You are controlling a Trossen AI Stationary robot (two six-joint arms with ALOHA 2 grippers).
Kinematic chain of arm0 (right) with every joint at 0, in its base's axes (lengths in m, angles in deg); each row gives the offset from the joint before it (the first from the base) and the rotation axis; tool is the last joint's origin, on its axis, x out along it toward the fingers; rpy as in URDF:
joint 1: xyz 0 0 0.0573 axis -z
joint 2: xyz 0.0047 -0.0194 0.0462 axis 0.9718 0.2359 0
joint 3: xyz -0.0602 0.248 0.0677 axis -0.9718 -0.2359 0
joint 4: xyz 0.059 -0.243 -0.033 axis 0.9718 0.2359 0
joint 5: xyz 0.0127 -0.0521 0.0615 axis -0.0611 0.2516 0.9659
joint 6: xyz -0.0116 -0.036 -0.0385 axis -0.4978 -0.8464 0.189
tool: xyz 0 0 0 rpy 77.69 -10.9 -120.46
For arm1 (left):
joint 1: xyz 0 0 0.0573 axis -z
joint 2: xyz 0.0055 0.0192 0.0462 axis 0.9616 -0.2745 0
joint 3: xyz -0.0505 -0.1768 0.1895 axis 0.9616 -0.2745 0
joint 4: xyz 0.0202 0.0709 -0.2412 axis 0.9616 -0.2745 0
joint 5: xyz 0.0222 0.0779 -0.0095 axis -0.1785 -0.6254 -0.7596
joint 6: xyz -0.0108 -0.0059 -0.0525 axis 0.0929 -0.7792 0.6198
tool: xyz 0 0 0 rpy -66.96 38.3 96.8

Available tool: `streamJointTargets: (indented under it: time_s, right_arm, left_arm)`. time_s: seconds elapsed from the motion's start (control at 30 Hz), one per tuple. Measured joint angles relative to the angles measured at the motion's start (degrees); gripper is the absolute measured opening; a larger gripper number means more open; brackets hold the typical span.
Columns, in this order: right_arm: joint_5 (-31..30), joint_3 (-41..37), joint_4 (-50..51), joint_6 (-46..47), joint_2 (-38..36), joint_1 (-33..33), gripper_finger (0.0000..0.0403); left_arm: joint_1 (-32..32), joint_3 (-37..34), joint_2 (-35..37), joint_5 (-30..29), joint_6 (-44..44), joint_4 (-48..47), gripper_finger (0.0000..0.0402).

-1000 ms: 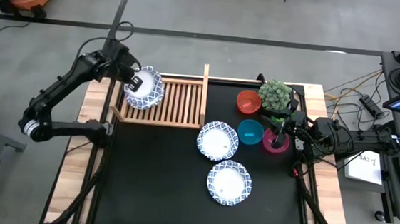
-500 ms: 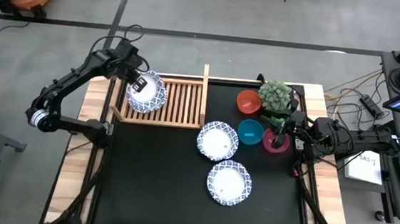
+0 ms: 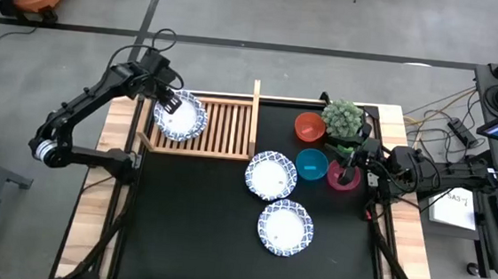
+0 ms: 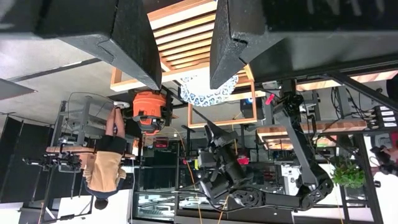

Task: Place and stack plates onto a shelf
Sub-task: Stack the bottom center white and blue plate on top of the white and blue plate

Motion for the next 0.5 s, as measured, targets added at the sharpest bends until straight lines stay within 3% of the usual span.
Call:
streamJointTargets:
  time_s: [0.33, 0.5]
  right_arm:
    - [0.00, 0.00, 0.00, -0.10, 0.00, 0.00, 0.0125]
    - [0.00, 0.00, 0.01, -0.63, 0.00, 0.00, 0.0125]
  left_arm:
    - [1.81, -7.37, -2.13, -0.02, 3.17, 17.67, 0.0061]
    - [1.80, -7.63, -7.15, -3.65, 3.02, 23.00, 0.0035]
